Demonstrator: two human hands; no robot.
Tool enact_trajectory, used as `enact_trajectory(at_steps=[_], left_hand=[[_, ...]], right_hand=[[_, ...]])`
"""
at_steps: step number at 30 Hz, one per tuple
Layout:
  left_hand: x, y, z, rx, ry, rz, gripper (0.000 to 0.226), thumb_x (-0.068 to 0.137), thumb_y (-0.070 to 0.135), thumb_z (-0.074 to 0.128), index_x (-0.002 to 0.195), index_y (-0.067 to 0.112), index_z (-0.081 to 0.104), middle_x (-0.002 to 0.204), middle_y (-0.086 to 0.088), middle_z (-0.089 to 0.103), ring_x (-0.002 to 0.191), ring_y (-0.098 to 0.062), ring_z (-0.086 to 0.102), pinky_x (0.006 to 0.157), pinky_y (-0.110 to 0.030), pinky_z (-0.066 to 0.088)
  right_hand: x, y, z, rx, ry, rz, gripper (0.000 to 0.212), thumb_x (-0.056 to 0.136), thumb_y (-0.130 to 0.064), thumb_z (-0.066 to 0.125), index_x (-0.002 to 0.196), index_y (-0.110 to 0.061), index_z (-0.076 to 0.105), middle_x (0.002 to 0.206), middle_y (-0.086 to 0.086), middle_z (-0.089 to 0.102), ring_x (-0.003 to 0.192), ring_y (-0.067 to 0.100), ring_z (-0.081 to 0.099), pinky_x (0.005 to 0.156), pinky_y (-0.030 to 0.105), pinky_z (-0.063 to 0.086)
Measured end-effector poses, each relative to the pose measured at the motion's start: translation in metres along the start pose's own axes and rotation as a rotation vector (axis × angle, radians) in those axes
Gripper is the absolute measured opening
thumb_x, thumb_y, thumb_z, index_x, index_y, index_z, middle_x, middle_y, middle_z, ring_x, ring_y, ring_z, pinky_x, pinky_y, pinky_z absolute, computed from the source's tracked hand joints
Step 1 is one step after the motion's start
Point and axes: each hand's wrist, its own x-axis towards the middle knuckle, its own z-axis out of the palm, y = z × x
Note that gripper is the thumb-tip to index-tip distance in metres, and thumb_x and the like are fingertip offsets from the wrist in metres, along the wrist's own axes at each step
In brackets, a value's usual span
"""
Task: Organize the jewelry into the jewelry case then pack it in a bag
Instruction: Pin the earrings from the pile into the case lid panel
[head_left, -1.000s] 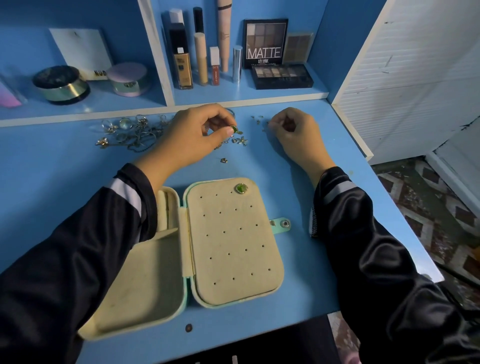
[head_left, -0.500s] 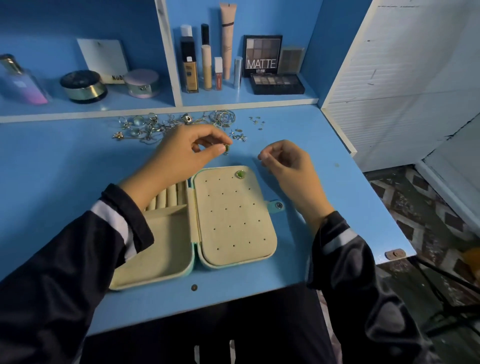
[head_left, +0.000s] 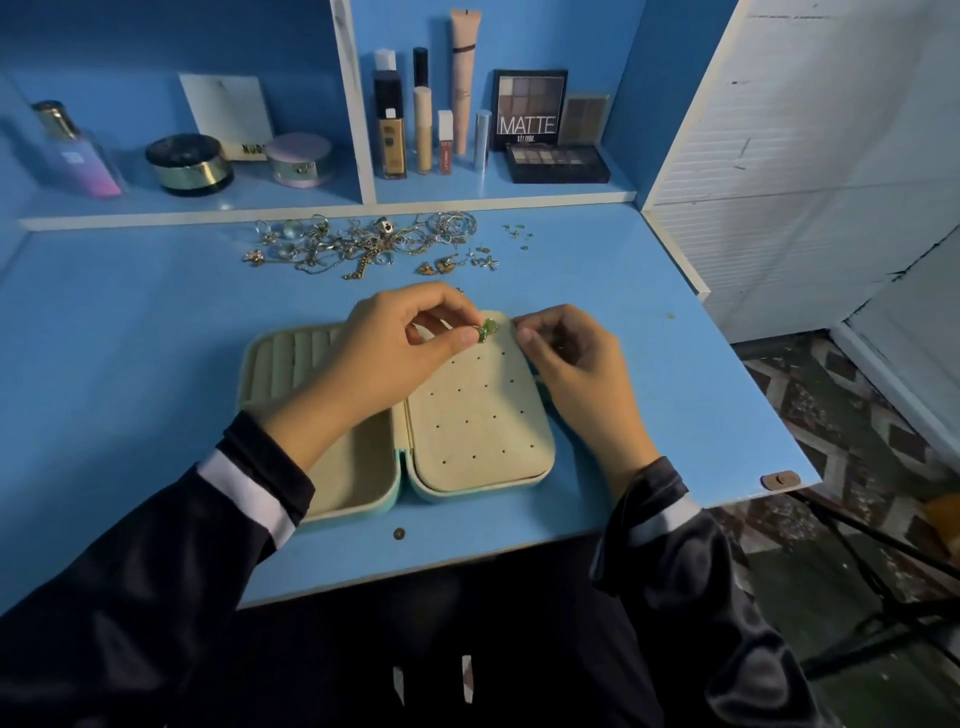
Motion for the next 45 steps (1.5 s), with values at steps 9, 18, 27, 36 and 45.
enact_trajectory(at_steps=[9, 18, 27, 36, 45], left_hand=[[-0.005, 0.002, -0.002, -0.040, -0.022, 0.007, 0.017, 0.086, 0.015, 0.074, 0.089, 0.032, 0.072, 0.087, 0.020, 0.071, 0.082, -0.002, 0.065, 0.079, -0.028, 0.052], [-0.005, 0.007, 0.000, 0.006, -0.050, 0.082, 0.023, 0.084, 0.012, 0.075, 0.088, 0.034, 0.072, 0.087, 0.019, 0.070, 0.084, -0.001, 0.064, 0.079, -0.011, 0.045], [-0.002, 0.007, 0.005, 0.032, -0.016, 0.092, 0.023, 0.086, 0.016, 0.074, 0.094, 0.037, 0.071, 0.093, 0.015, 0.070, 0.086, -0.007, 0.064, 0.081, -0.022, 0.050], [0.000, 0.007, 0.007, 0.035, 0.021, 0.082, 0.014, 0.086, 0.014, 0.073, 0.092, 0.026, 0.072, 0.087, 0.019, 0.069, 0.079, 0.000, 0.062, 0.076, -0.017, 0.048], [-0.001, 0.006, 0.008, 0.034, -0.011, 0.117, 0.015, 0.087, 0.013, 0.073, 0.093, 0.027, 0.071, 0.091, 0.014, 0.069, 0.081, -0.001, 0.063, 0.078, -0.015, 0.047]], right_hand=[[-0.002, -0.002, 0.001, 0.133, -0.004, -0.074, 0.007, 0.093, -0.012, 0.063, 0.090, -0.006, 0.064, 0.104, 0.007, 0.071, 0.101, 0.022, 0.066, 0.083, 0.036, 0.051], [-0.004, -0.009, 0.001, 0.224, -0.015, -0.124, 0.003, 0.092, -0.008, 0.062, 0.089, -0.008, 0.063, 0.108, 0.011, 0.069, 0.102, 0.030, 0.064, 0.086, 0.046, 0.052], [-0.005, -0.013, 0.001, 0.225, -0.014, -0.119, 0.002, 0.093, -0.007, 0.062, 0.091, -0.006, 0.063, 0.109, 0.013, 0.069, 0.094, 0.024, 0.063, 0.082, 0.049, 0.052], [-0.005, -0.013, 0.001, 0.234, -0.019, -0.111, 0.003, 0.093, -0.008, 0.062, 0.091, -0.006, 0.063, 0.109, 0.010, 0.070, 0.094, 0.023, 0.065, 0.082, 0.045, 0.053], [-0.005, -0.012, 0.001, 0.244, -0.013, -0.115, 0.003, 0.093, -0.010, 0.062, 0.090, -0.010, 0.063, 0.110, 0.011, 0.070, 0.099, 0.041, 0.062, 0.084, 0.055, 0.051]])
